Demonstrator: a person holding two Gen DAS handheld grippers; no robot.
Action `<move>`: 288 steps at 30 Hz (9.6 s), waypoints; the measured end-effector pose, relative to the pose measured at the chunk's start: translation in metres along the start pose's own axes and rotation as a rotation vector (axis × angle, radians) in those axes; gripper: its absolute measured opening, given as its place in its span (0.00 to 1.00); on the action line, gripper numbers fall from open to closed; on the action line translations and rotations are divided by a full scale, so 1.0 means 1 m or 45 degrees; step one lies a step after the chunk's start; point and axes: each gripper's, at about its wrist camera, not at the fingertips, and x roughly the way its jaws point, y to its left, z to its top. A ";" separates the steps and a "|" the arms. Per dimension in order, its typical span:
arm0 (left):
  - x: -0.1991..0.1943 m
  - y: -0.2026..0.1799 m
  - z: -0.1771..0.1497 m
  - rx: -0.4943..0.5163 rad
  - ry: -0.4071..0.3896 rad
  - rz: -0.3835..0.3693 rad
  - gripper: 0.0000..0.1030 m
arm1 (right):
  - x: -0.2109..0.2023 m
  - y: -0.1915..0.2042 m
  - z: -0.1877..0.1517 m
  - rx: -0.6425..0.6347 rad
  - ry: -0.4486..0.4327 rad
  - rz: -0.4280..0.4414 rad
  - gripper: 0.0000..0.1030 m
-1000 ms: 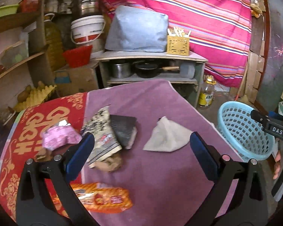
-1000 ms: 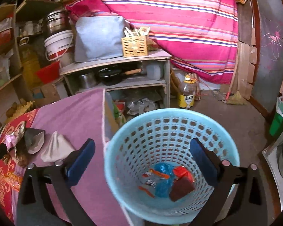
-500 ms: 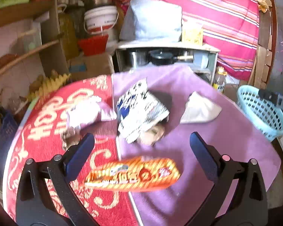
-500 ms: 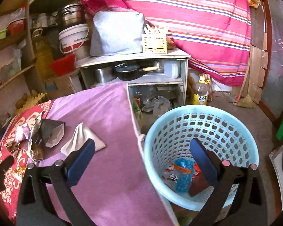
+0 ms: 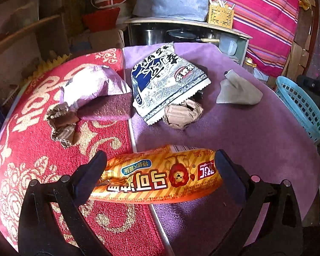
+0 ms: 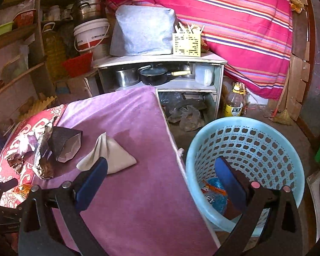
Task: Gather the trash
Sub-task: 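Grasp the orange snack bag with the left tool and lift it, then grasp the white tissue with the right tool while the left tool holds the orange bag, then carry both items over the light blue basket and open both tools, then move both tools back over the table, then grasp the brown crumpled paper with the left tool and lift it, then carry the brown paper over the basket and open the left tool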
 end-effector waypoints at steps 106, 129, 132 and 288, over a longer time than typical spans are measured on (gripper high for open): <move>-0.070 0.008 0.067 -0.019 -0.324 0.055 0.01 | 0.037 0.034 0.030 -0.139 0.081 0.171 0.20; -0.047 -0.244 0.108 0.287 -0.372 -0.361 0.01 | -0.033 -0.209 0.029 0.272 -0.070 -0.079 0.20; -0.034 -0.271 0.109 0.310 -0.344 -0.396 0.01 | -0.030 -0.217 0.026 0.274 -0.063 -0.097 0.20; 0.019 -0.288 0.103 0.297 -0.247 -0.372 0.42 | -0.017 -0.208 0.021 0.196 -0.066 -0.233 0.41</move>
